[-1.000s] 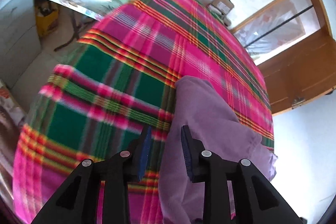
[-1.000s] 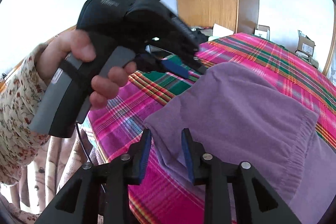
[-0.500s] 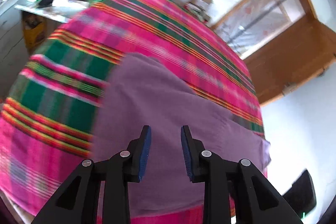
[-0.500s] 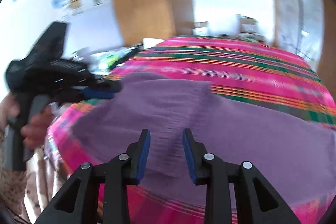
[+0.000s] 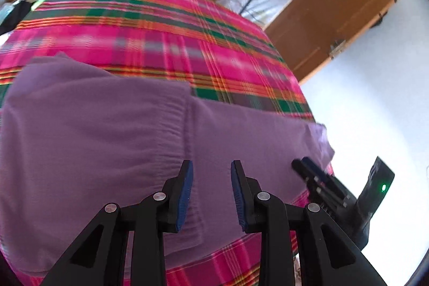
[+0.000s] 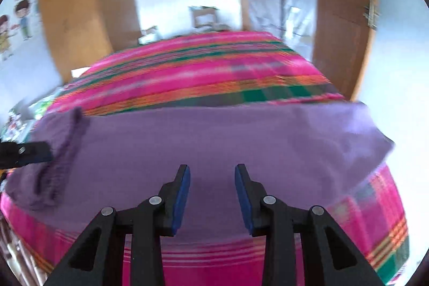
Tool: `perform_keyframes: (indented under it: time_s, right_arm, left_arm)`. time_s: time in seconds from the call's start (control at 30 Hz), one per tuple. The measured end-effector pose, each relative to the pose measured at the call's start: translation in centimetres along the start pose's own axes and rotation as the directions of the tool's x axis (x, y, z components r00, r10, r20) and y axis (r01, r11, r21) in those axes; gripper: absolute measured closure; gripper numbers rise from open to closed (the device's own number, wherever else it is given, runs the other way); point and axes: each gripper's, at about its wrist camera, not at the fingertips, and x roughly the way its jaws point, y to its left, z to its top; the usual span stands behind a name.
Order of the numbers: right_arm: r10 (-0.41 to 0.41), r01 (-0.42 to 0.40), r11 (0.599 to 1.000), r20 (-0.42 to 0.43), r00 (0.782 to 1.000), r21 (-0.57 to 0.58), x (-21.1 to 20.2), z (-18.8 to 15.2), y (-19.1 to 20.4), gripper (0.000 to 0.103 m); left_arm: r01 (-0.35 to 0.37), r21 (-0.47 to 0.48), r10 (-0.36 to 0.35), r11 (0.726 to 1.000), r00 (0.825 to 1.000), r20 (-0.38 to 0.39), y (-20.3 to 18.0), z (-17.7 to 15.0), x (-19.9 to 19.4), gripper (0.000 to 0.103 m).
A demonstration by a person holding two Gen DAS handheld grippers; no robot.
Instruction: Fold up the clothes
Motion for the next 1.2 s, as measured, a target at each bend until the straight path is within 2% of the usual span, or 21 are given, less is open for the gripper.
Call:
perform_keyframes:
  time_s: [0.17,0.33,0.43,0.5,0.8,0.93,1.03,1.2]
  right_arm:
    - [-0.099,0.100,0.993,-0.008,0.995,0.066,0.7,-0.1,-4.1,0.068]
    - [-0.143,0.142,0.985,0.005,0.990,0.095,0.2,-0.5,-7.9,0.068]
    - [-0.199,0.196,0.973,0.018,0.980,0.120,-0.3,-0.5,-9.5,0.066]
    - [-0.213,0.206,0.965,0.030,0.977,0.163,-0.7,-0.6,-11.0,0.061]
    - [-0.279,0.260,0.913,0.015,0.960,0.315,-1.6,-1.2,-16.1,0.059]
    - [-0.231,0.210,0.897,0.007,0.973,0.390,-1.4,-1.3,-18.0,0.056]
    - [-0.173,0.155,0.877,-0.002,0.985,0.456,-0.9,-1.3,-19.4,0.049]
    - [-0.065,0.057,0.820,-0.006,0.998,0.569,0.0,-1.5,-21.8,0.048]
  left_arm:
    - [0.016,0.036,-0.014,0.999,0.999,-0.040,-1.6,-0.4,2.1,0.073]
    - [-0.025,0.112,0.030,0.993,0.999,-0.042,-3.5,-0.4,3.8,0.073]
    - [-0.033,0.132,0.040,0.991,0.998,-0.050,-4.2,-0.2,4.8,0.073]
    - [-0.022,0.129,0.030,0.991,0.998,-0.058,-4.4,-0.1,5.4,0.073]
    - [0.011,0.183,0.005,0.983,0.996,-0.088,-6.8,0.0,8.4,0.073]
    - [0.018,0.193,-0.001,0.981,0.996,-0.089,-7.5,0.2,9.0,0.073]
    - [0.015,0.210,0.004,0.978,0.996,-0.091,-8.2,0.4,9.6,0.073]
    - [0.015,0.233,0.007,0.972,0.996,-0.093,-9.4,0.6,10.6,0.073]
